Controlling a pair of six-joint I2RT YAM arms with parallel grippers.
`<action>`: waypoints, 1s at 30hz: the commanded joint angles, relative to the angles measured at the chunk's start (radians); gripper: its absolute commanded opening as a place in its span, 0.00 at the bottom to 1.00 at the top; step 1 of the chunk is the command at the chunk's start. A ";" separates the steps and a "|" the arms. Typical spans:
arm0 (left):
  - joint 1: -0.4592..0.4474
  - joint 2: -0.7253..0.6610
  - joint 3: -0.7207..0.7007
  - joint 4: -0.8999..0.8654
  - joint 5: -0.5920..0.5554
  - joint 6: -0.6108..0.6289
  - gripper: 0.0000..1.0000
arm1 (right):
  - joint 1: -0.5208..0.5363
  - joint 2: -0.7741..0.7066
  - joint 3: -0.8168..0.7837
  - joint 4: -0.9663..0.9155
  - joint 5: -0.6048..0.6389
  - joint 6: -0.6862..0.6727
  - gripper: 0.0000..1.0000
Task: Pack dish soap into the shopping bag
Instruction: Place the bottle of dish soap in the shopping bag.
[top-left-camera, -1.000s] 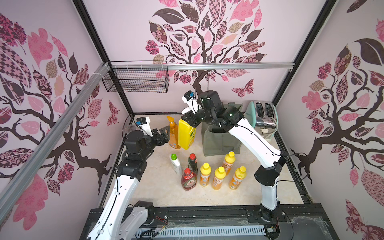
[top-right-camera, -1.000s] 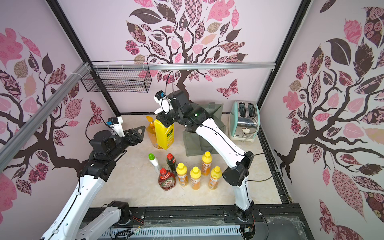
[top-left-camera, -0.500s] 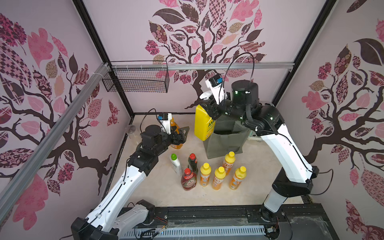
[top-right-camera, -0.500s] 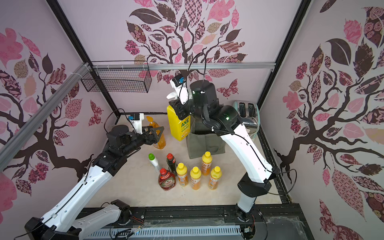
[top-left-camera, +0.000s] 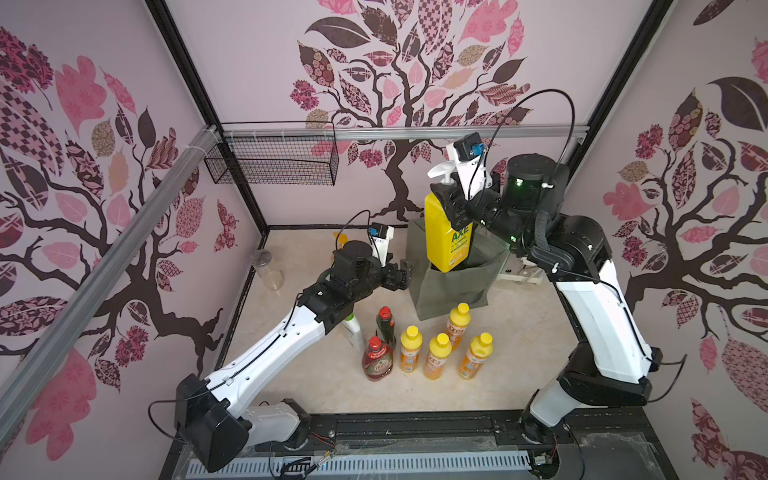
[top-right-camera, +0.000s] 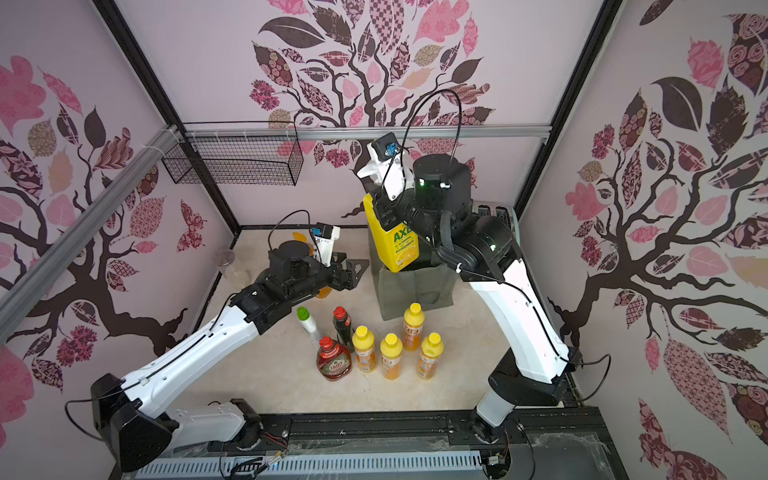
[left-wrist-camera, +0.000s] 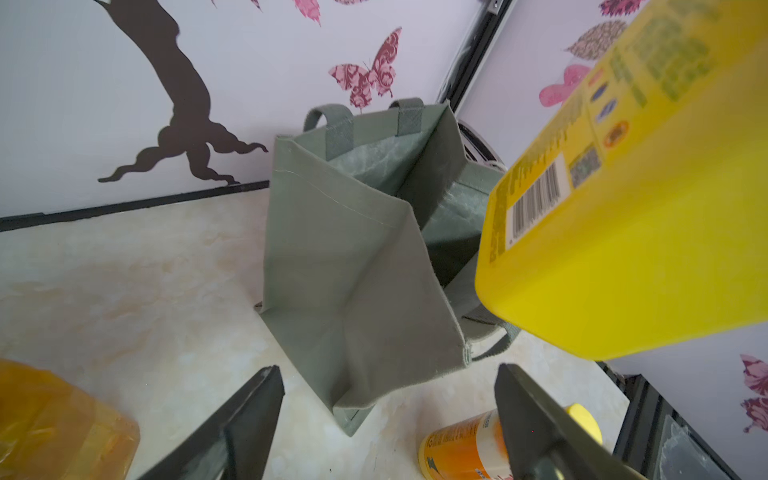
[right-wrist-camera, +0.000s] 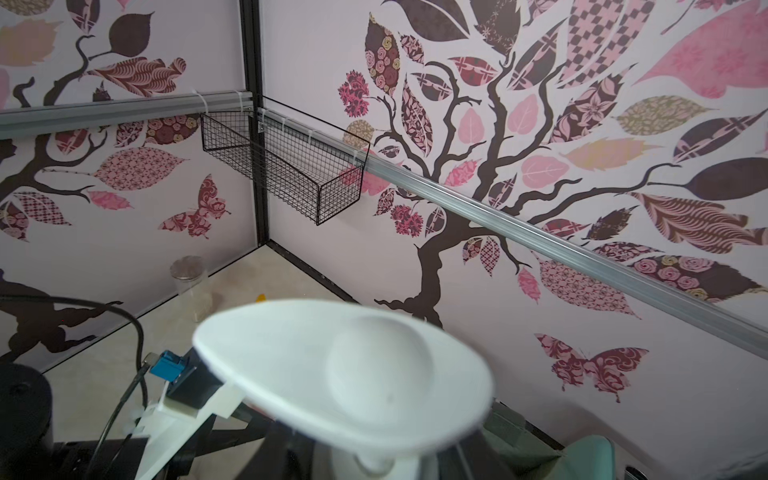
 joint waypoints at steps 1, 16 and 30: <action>-0.042 0.063 0.071 -0.029 -0.035 0.029 0.86 | -0.107 -0.084 0.017 0.320 0.015 -0.004 0.00; -0.054 0.236 0.153 -0.010 -0.011 0.007 0.71 | -0.311 -0.035 -0.250 0.456 -0.111 0.095 0.00; 0.171 0.242 0.275 -0.055 0.102 -0.098 0.80 | -0.312 -0.058 -0.553 0.587 -0.182 0.149 0.00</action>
